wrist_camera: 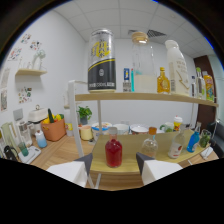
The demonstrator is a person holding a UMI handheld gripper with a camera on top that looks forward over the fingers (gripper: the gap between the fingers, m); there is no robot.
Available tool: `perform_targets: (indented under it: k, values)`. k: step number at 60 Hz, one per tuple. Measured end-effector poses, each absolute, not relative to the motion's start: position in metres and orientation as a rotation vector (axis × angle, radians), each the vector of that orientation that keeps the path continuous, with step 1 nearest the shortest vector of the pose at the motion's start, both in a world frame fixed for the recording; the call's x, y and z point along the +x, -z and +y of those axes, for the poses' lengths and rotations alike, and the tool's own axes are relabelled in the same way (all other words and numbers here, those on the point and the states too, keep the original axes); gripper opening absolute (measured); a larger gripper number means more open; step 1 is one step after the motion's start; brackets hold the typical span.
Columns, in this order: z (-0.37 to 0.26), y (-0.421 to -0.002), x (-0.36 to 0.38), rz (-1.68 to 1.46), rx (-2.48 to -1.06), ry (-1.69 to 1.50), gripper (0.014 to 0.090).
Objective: Make me a cup of Vodka Sunrise.
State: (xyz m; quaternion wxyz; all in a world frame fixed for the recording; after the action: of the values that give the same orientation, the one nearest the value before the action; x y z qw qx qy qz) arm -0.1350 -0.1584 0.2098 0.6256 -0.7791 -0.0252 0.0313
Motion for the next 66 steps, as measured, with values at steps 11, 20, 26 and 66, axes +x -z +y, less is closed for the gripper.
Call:
perform_targets:
  k: [11, 20, 26, 66]
  values:
    - [-0.117, -0.191, -0.140, -0.050, -1.821, -0.061, 0.0618]
    - [-0.105, -0.188, -0.138, -0.054, -1.815, -0.023, 0.0360]
    - [-0.109, -0.188, -0.136, -0.058, -1.812, -0.004, 0.0352]
    - [-0.217, -0.157, -0.056, 0.032, -1.861, -0.085, 0.0344]
